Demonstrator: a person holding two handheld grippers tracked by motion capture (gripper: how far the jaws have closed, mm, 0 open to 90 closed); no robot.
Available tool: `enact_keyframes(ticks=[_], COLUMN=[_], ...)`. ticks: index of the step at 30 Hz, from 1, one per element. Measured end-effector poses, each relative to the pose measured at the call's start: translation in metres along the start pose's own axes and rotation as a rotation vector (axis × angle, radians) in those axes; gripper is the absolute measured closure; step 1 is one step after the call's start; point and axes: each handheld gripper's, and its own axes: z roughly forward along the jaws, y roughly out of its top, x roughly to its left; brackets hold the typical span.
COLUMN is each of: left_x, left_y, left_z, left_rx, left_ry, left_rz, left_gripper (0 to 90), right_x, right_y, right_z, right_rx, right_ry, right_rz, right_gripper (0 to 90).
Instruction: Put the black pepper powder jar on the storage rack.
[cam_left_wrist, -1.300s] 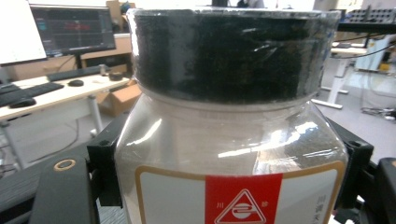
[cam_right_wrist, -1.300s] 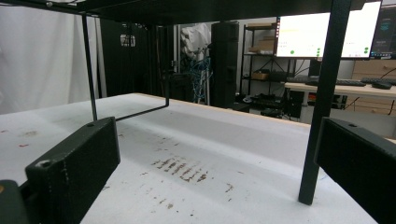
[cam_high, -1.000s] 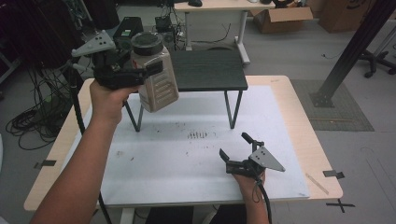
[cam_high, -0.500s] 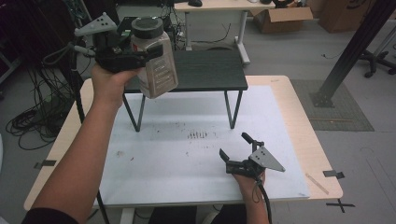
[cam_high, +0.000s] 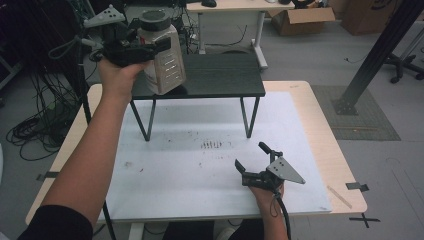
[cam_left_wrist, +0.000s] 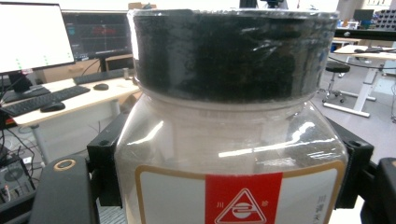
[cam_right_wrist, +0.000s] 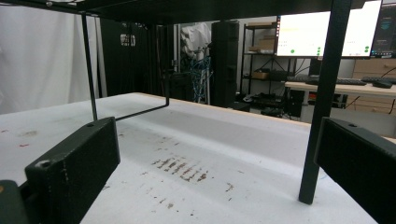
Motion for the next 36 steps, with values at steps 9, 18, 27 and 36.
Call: enact_keyframes(ticks=[9, 18, 27, 36], left_x=[0.012, 0.015, 0.016, 0.014], left_y=[-0.008, -0.011, -0.016, -0.021], left_z=[0.012, 0.017, 0.022, 0.021], left_rx=[0.006, 0.01, 0.009, -0.016], left_ry=[0.036, 0.052, 0.047, 0.055], left_rz=[-0.006, -0.005, 0.001, 0.001], left_gripper=[22.5, 22.5, 22.4, 22.2], right_x=[0.0, 0.0, 0.0, 0.0], right_y=[0.0, 0.0, 0.0, 0.0], right_z=[0.0, 0.0, -0.001, -0.001], right_rx=[-0.001, -0.002, -0.004, -0.004], right_ry=[0.0, 0.0, 0.0, 0.0], right_rz=[0.001, 0.001, 0.003, 0.003], right_gripper=[0.0, 0.0, 0.0, 0.0])
